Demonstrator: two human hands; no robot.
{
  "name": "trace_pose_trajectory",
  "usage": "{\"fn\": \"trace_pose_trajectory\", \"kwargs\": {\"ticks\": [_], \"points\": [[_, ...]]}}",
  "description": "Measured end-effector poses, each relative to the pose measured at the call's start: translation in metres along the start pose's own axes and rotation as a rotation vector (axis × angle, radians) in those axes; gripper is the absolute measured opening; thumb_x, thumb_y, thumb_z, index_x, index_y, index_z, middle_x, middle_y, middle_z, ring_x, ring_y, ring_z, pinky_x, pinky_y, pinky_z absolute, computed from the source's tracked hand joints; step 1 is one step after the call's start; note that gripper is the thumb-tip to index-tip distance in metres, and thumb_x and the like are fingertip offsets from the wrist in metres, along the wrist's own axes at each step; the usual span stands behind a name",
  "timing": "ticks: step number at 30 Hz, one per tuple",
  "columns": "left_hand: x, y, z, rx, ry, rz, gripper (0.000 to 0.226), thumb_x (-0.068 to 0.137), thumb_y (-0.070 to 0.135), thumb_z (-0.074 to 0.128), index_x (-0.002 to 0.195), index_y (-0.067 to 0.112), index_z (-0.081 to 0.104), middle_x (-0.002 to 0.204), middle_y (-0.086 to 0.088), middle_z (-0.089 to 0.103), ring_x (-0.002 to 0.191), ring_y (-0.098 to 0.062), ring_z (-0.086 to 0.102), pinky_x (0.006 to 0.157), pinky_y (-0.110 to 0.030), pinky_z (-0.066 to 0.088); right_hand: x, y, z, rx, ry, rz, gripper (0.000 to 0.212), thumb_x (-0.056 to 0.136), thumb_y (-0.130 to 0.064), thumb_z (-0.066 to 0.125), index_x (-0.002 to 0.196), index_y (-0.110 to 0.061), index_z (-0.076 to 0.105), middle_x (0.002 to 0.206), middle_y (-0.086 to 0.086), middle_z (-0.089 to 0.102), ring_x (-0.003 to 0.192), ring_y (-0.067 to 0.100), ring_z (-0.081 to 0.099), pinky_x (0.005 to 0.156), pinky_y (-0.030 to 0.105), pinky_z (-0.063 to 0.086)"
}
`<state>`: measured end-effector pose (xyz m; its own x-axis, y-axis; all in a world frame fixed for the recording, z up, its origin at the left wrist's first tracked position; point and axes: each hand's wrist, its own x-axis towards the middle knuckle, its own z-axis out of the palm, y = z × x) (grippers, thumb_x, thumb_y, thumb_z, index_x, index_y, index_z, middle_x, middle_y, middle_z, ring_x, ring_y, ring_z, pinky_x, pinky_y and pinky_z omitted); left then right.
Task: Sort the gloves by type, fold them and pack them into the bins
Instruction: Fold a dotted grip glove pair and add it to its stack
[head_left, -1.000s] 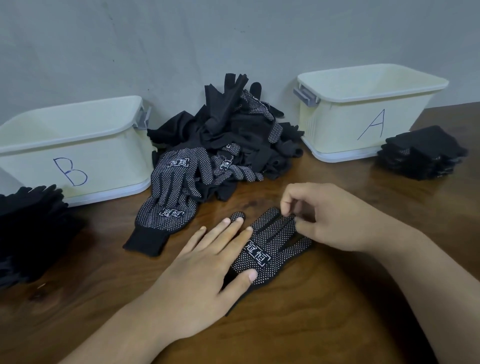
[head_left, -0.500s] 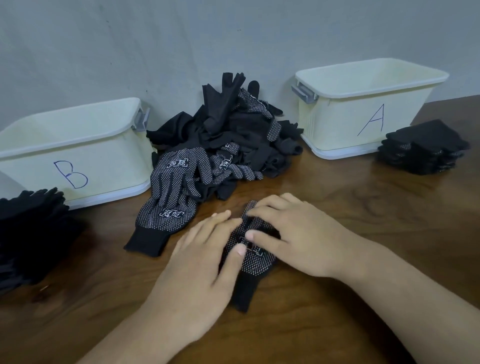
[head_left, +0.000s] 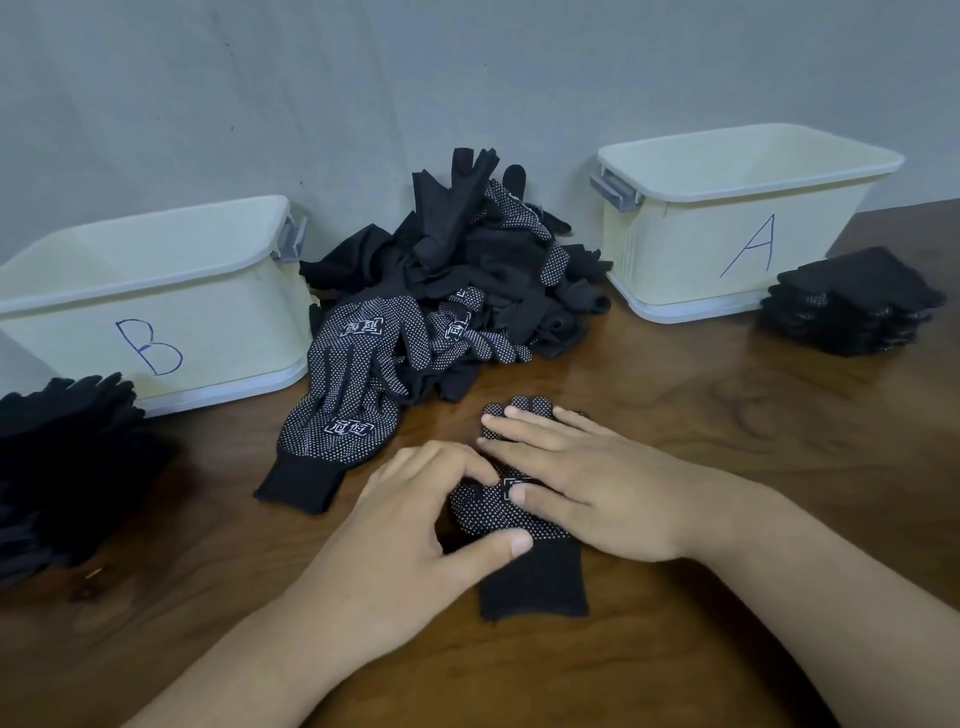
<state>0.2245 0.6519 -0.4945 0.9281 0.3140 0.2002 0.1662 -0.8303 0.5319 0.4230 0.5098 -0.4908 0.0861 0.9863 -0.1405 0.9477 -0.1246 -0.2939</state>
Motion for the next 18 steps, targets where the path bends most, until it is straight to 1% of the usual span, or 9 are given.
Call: {"fn": "trace_pose_trajectory", "kwargs": {"ticks": [1,2,4,6,7,9,11,15,18], "points": [[0.001,-0.003,-0.001,0.029,-0.015,-0.018,0.061,0.083,0.085,0.057,0.130,0.047,0.054,0.140,0.036,0.047,0.141,0.000,0.040,0.118,-0.035,0.036,0.000,-0.001,0.000,-0.038,-0.020,0.007,0.064,0.113,-0.058,0.022,0.170,-0.038,0.003,0.175,-0.023,-0.015,0.153,-0.010,-0.028,0.131,0.032,-0.014],[0.002,-0.006,-0.002,0.077,-0.064,-0.027,0.073,0.082,0.090,0.052,0.141,0.048,0.046,0.150,0.039,0.037,0.147,0.005,0.030,0.124,-0.034,0.030,-0.001,0.000,0.000,-0.070,-0.035,0.009,0.068,0.111,-0.063,0.021,0.170,-0.038,0.000,0.174,-0.022,-0.018,0.152,-0.009,-0.030,0.131,0.033,-0.015],[0.004,-0.013,-0.003,0.177,-0.205,-0.055,0.101,0.078,0.098,0.036,0.163,0.048,0.015,0.166,0.039,0.007,0.153,0.016,-0.003,0.132,-0.030,0.006,-0.002,0.000,-0.001,-0.116,-0.056,-0.002,0.078,0.106,-0.072,0.021,0.169,-0.038,-0.006,0.173,-0.022,-0.024,0.151,-0.009,-0.034,0.131,0.035,-0.016],[0.004,-0.014,-0.005,0.267,-0.330,-0.080,0.113,0.078,0.101,0.026,0.165,0.042,-0.016,0.166,0.036,-0.020,0.147,0.019,-0.027,0.130,-0.027,-0.011,-0.002,0.001,-0.002,-0.142,-0.067,-0.016,0.084,0.102,-0.078,0.023,0.169,-0.038,-0.009,0.172,-0.021,-0.026,0.151,-0.008,-0.035,0.131,0.035,-0.015],[0.004,-0.013,-0.007,0.304,-0.370,-0.081,0.113,0.079,0.100,0.024,0.163,0.040,-0.024,0.164,0.035,-0.029,0.145,0.018,-0.033,0.130,-0.030,-0.014,-0.001,0.002,-0.002,-0.152,-0.066,-0.023,0.087,0.101,-0.081,0.024,0.169,-0.038,-0.010,0.172,-0.021,-0.027,0.151,-0.007,-0.035,0.131,0.036,-0.015],[0.004,-0.009,-0.009,0.371,-0.428,-0.095,0.112,0.081,0.098,0.021,0.160,0.038,-0.031,0.160,0.031,-0.041,0.142,0.015,-0.041,0.130,-0.035,-0.016,0.001,0.006,-0.002,-0.170,-0.062,-0.041,0.091,0.098,-0.085,0.024,0.168,-0.040,-0.012,0.172,-0.022,-0.027,0.151,-0.006,-0.036,0.131,0.038,-0.015],[0.002,-0.005,-0.010,0.407,-0.448,-0.109,0.112,0.081,0.098,0.019,0.159,0.036,-0.033,0.157,0.030,-0.046,0.140,0.013,-0.045,0.130,-0.038,-0.017,0.001,0.008,-0.002,-0.190,-0.055,-0.059,0.093,0.096,-0.088,0.024,0.167,-0.042,-0.013,0.171,-0.022,-0.027,0.151,-0.005,-0.036,0.132,0.041,-0.013],[0.000,-0.003,-0.010,0.419,-0.460,-0.131,0.115,0.080,0.099,0.019,0.158,0.035,-0.034,0.156,0.029,-0.048,0.138,0.012,-0.048,0.129,-0.039,-0.019,-0.001,0.007,-0.002,-0.190,-0.058,-0.051,0.093,0.095,-0.089,0.025,0.167,-0.044,-0.014,0.170,-0.025,-0.029,0.151,-0.003,-0.038,0.132,0.044,-0.013],[-0.002,-0.002,-0.009,0.407,-0.443,-0.135,0.116,0.078,0.102,0.018,0.159,0.035,-0.034,0.158,0.028,-0.047,0.139,0.011,-0.048,0.129,-0.040,-0.019,-0.001,0.007,0.000,-0.170,-0.036,-0.069,0.092,0.095,-0.090,0.028,0.167,-0.046,-0.009,0.170,-0.028,-0.025,0.153,-0.003,-0.035,0.132,0.044,-0.012]]}}
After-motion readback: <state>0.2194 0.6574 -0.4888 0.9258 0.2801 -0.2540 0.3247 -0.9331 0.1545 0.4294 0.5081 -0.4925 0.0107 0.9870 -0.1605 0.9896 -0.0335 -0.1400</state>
